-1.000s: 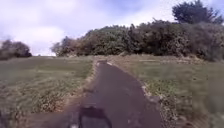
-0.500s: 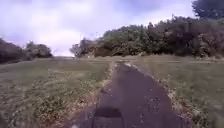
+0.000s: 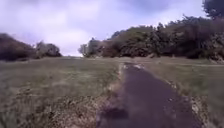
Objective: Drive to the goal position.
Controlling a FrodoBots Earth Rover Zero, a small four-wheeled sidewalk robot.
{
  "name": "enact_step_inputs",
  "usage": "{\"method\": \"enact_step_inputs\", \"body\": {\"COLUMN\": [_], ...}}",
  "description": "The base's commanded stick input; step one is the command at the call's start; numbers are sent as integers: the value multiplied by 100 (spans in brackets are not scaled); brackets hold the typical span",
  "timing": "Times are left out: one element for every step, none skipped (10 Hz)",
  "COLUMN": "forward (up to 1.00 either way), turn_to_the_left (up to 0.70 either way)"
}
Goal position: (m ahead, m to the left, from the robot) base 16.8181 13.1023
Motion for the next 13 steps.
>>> {"method": "enact_step_inputs", "body": {"forward": [85, 85, 85, 85, 85, 85, 85, 85, 85, 85, 85, 85, 85], "turn_to_the_left": [-34, -34, -34, -32, -25, -18, -10, -3, 0, 0, 0, 0, 0]}}
